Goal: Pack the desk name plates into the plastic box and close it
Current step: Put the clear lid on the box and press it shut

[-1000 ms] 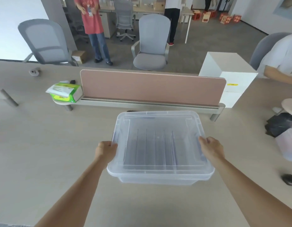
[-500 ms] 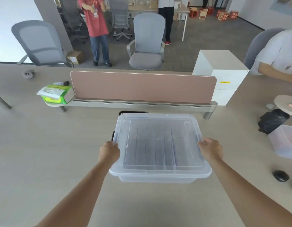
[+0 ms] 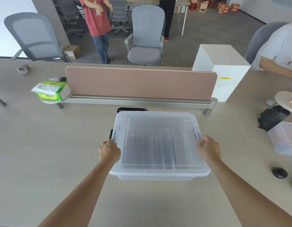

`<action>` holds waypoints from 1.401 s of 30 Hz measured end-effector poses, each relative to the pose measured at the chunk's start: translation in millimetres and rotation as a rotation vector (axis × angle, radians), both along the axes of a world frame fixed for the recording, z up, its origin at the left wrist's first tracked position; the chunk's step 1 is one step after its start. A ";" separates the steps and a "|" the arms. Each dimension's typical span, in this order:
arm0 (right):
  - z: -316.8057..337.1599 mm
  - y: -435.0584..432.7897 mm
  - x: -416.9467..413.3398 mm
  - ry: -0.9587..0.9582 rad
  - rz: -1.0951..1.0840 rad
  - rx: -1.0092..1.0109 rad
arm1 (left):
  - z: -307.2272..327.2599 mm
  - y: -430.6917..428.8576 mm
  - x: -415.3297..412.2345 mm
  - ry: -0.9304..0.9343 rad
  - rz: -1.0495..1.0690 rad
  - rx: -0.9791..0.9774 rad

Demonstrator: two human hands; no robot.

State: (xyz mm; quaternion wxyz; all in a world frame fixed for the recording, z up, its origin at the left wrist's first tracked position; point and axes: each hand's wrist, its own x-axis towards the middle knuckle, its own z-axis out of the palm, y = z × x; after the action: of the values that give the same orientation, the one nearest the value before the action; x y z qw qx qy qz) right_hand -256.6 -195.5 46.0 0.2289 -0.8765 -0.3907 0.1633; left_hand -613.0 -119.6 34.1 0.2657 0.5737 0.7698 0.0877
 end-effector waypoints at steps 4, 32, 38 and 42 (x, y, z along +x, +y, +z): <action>5.9 10.8 0.5 -0.128 0.110 -0.114 | 14.5 15.2 6.6 -0.028 -0.050 0.072; -5.0 65.1 -7.6 -0.255 0.541 -0.308 | 2.1 45.7 61.0 0.282 -0.478 0.247; -2.4 12.8 -17.1 -0.355 0.645 -0.290 | -4.5 3.6 44.9 0.220 -0.597 0.197; -11.8 -6.5 -23.1 -0.416 0.648 -0.306 | -11.7 -2.9 39.5 0.229 -0.632 0.237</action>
State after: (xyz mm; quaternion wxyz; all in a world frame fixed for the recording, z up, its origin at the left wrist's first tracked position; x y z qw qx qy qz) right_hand -279.7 -202.0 34.2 -0.0511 -0.7465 -0.6554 0.1026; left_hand -573.5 -122.6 22.4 0.1233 0.8165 0.5634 0.0252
